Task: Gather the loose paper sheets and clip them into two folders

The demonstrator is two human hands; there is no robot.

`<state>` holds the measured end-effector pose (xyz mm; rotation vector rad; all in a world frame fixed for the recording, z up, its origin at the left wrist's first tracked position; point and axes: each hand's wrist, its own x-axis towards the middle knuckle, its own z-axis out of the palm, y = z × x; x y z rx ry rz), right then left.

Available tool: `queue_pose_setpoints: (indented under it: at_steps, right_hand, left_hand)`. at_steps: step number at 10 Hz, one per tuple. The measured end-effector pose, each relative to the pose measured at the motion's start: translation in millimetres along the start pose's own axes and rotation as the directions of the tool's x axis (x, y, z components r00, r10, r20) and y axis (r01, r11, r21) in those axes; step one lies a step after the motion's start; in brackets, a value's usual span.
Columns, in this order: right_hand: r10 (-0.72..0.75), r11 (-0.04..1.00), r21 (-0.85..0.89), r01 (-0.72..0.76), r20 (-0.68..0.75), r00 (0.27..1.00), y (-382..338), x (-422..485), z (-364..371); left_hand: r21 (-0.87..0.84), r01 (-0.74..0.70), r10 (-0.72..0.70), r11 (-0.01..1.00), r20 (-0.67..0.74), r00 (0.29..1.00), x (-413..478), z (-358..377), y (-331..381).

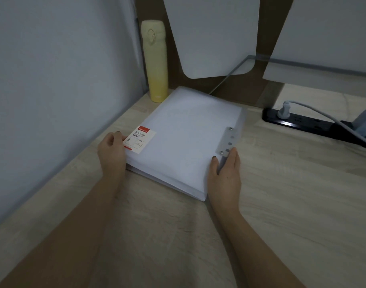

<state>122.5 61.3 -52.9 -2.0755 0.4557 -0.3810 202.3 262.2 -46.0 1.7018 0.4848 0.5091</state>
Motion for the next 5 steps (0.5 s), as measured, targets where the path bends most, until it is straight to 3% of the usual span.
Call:
queue_pose_setpoints:
  at_steps: [1, 3, 5]
  right_hand:
    - [0.032, 0.999, 0.039, -0.033, 0.013, 0.999, 0, 0, 2]
    - [0.115, 0.947, 0.296, -0.127, 0.058, 0.992, 2, -25, -22]
    - [0.166, 0.912, 0.362, -0.193, 0.106, 0.98, 42, -56, -86]
  left_hand:
    - [-0.015, 0.033, -0.033, 0.999, 0.008, 0.999, -3, -2, 1]
    - [-0.017, 0.027, -0.027, 0.999, -0.055, 0.998, -39, -11, 2]
    - [0.184, -0.023, 0.032, 0.983, -0.049, 0.998, -89, -39, -6]
